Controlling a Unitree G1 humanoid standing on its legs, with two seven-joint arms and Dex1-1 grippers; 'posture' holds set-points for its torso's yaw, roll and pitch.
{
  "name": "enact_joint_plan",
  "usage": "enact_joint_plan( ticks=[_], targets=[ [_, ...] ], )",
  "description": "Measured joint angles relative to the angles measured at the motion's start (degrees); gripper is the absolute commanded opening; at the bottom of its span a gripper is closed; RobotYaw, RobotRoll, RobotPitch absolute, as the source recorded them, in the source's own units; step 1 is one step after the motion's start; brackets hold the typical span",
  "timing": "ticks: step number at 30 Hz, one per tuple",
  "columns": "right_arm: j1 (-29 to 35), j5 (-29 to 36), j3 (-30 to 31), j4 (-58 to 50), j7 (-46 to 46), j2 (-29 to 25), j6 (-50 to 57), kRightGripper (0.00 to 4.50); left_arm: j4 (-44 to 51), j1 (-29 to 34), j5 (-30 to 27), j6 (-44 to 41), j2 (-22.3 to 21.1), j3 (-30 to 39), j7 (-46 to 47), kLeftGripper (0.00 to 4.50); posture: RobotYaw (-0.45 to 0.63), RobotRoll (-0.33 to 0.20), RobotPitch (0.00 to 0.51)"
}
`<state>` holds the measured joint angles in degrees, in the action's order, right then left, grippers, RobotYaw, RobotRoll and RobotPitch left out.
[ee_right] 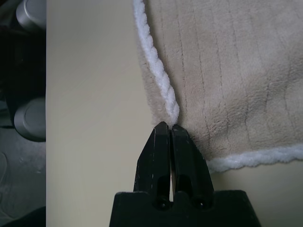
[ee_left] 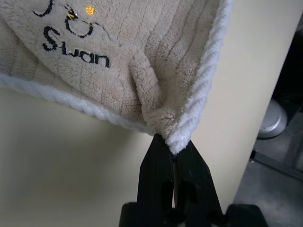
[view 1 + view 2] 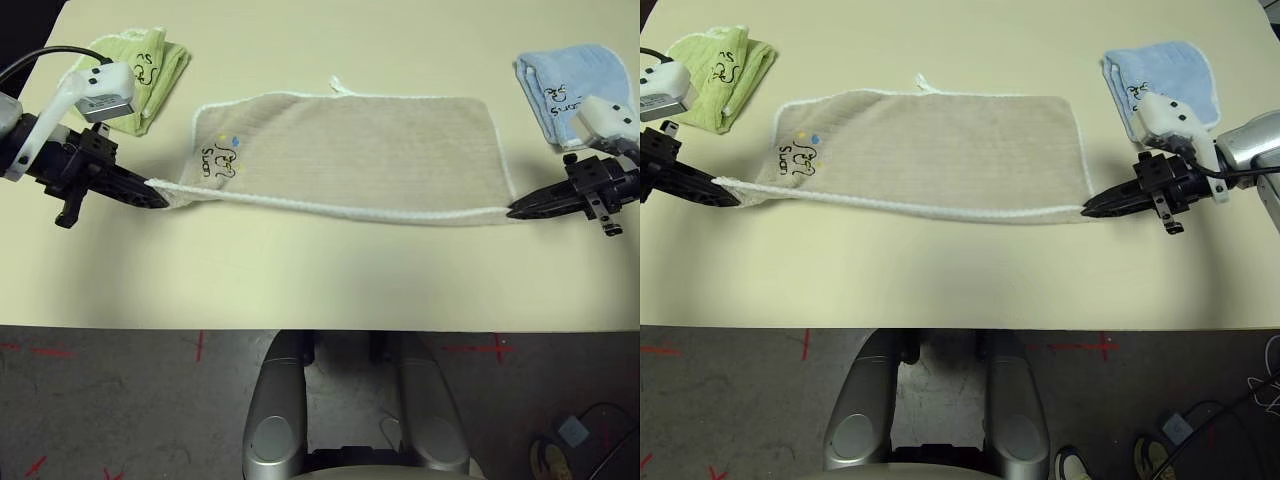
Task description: Fold the towel and set it aside.
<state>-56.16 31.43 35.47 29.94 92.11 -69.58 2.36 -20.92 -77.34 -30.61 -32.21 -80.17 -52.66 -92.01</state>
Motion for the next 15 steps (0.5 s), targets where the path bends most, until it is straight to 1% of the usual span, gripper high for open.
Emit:
enact_joint_plan(
  ticks=[5, 9, 13, 15],
  targets=[
    [-4.5, -2.7, 4.4, 4.5, 0.0, 0.1, -5.9, 0.00, 0.2, -4.3, -1.8, -1.4, 0.0, -3.9, 0.0, 0.02, 0.08, 0.000, 0.417],
    [-6.6, -3.2, 6.7, 7.0, 0.0, 0.2, -8.6, 0.00, 0.2, -6.4, -1.9, -0.6, 0.0, -7.1, 0.0, 0.02, 0.08, 0.000, 0.411],
    [-7.9, -3.0, 7.4, 8.9, 0.0, 0.9, -9.4, 0.00, 0.0, -7.5, -0.7, 1.6, 0.0, -10.1, 0.0, 0.02, 0.08, 0.000, 0.404],
    [-9.6, -3.1, 6.0, 12.3, 0.0, 2.9, -9.6, 0.00, -1.7, -7.9, 1.2, 4.3, 0.5, -10.6, 0.0, 0.02, 0.08, 0.000, 0.401]
  ],
)
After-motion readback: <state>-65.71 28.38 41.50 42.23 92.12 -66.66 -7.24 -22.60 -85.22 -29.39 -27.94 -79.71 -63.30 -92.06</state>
